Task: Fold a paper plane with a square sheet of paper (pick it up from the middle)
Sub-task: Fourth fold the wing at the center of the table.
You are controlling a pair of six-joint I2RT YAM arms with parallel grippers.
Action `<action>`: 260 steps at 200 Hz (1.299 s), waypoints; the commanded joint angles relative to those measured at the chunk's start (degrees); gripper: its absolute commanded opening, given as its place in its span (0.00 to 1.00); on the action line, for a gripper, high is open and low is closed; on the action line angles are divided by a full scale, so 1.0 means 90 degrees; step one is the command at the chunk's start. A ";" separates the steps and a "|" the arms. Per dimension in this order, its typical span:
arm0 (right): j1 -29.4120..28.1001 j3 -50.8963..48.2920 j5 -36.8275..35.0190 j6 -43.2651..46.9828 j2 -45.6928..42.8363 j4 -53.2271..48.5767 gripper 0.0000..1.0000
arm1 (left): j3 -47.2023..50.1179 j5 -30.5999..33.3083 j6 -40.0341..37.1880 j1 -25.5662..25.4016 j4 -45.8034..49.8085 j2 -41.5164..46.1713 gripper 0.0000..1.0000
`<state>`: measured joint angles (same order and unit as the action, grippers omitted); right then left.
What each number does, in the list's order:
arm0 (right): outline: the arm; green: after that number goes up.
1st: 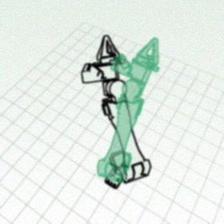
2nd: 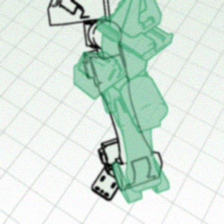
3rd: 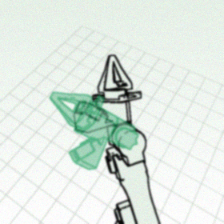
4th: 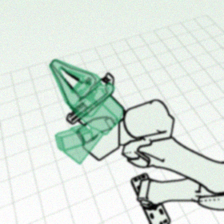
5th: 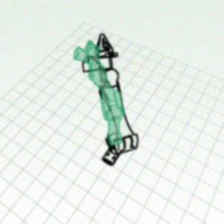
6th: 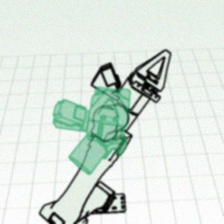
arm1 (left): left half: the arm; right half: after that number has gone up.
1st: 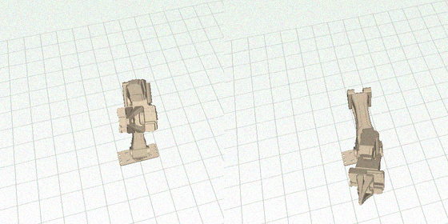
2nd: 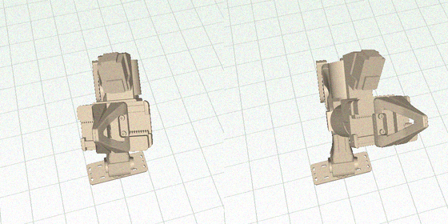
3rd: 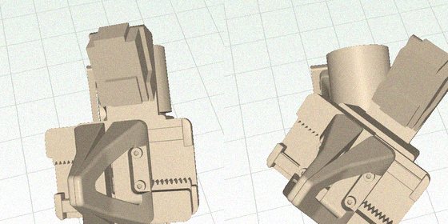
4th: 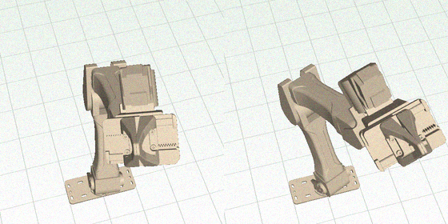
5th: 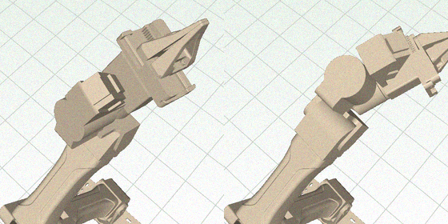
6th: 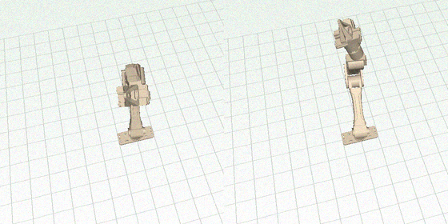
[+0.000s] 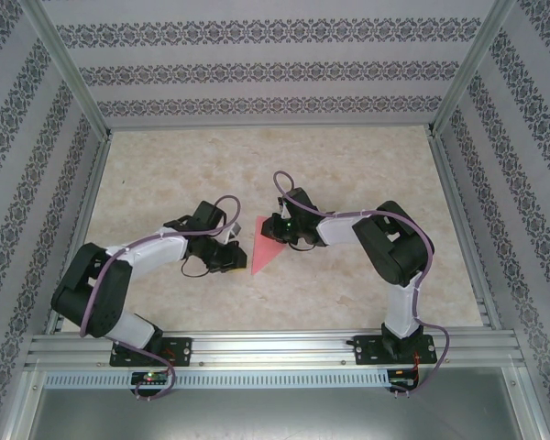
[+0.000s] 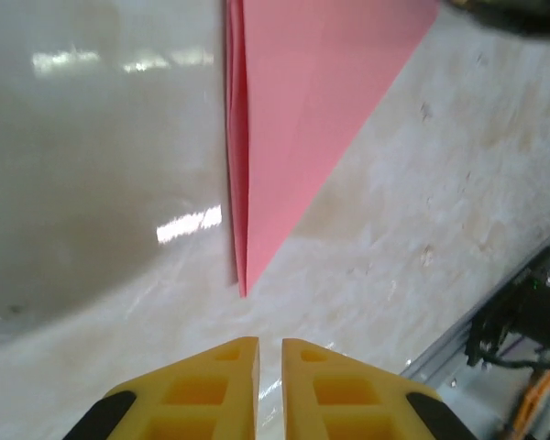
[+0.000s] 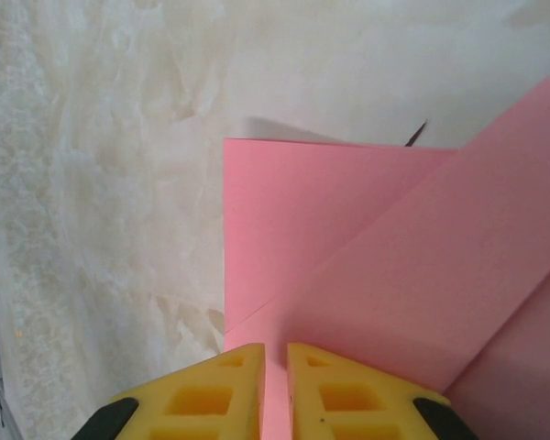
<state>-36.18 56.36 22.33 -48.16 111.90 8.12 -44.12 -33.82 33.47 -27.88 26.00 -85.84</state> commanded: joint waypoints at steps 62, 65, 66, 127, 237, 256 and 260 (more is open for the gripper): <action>-0.0120 0.0366 -0.0341 0.0312 -0.0627 -0.0710 0.23 | -0.0759 0.1493 0.0037 -0.0008 0.0640 -0.0208 0.18; -0.0113 0.0355 -0.0363 0.0329 -0.0680 -0.0722 0.24 | -0.0753 0.1519 0.0034 -0.0008 0.0659 -0.0213 0.18; -0.0116 0.0352 -0.0372 0.0331 -0.0692 -0.0724 0.24 | -0.0753 0.1530 0.0037 -0.0008 0.0663 -0.0210 0.18; -0.0127 -0.0366 -0.0849 0.0112 -0.1466 -0.0503 0.28 | -0.0962 0.1818 0.0009 0.0001 0.0868 -0.0420 0.25; -0.0206 -0.1582 -0.1114 -0.0634 -0.1975 -0.0072 0.33 | -0.1337 0.1710 -0.0360 -0.0001 0.0784 -0.0975 0.41; -0.0216 -0.1662 -0.1245 -0.0738 -0.2024 -0.0080 0.33 | -0.1354 0.1401 -0.0270 0.0002 0.0568 -0.1014 0.42; -0.0221 -0.1683 -0.1304 -0.0764 -0.2071 -0.0113 0.33 | -0.1354 0.1350 -0.0258 0.0006 0.0510 -0.0999 0.42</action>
<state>-37.63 42.57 13.41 -53.04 94.48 5.61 -55.77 -17.72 31.70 -27.86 33.74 -94.04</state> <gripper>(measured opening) 0.332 0.419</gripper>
